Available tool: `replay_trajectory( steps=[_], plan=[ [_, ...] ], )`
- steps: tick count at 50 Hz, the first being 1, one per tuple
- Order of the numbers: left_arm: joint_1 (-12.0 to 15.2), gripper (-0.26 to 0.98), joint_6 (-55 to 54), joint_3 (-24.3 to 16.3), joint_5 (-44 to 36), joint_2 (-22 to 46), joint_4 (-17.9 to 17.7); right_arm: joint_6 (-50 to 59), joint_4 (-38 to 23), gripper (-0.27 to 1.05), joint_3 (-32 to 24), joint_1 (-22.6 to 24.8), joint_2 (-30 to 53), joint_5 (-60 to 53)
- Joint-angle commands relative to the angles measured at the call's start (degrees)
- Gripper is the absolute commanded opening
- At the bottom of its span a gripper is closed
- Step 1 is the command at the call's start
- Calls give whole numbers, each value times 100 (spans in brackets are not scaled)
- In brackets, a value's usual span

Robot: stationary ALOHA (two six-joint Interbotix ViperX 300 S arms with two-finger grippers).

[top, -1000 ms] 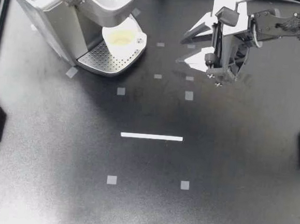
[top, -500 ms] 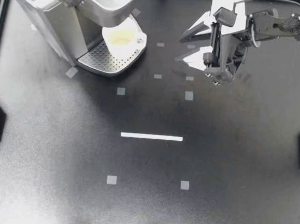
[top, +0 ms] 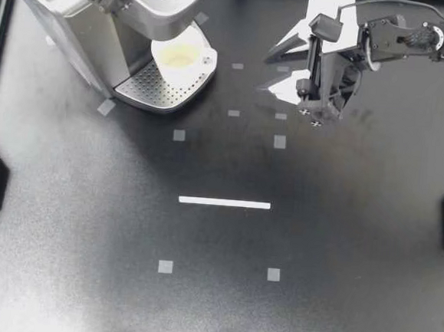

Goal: Place the coffee capsule inside the capsule container, then place the cup onto the center of the cup tray.

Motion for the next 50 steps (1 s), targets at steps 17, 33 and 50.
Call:
replay_trajectory(
  steps=[17, 33, 50],
  plan=[
    [-211, 10, 176, -325, -237, -545, 264, 18, 105, 60, -53, 114, -211, -79],
    [-483, 10, 422, -800, 448, 105, 246, 9, 149, 60, -62, 114, -202, -141],
    [-475, 10, 422, -782, 527, 255, 264, 0, 141, 60, -53, 114, -185, -141]
  ],
)
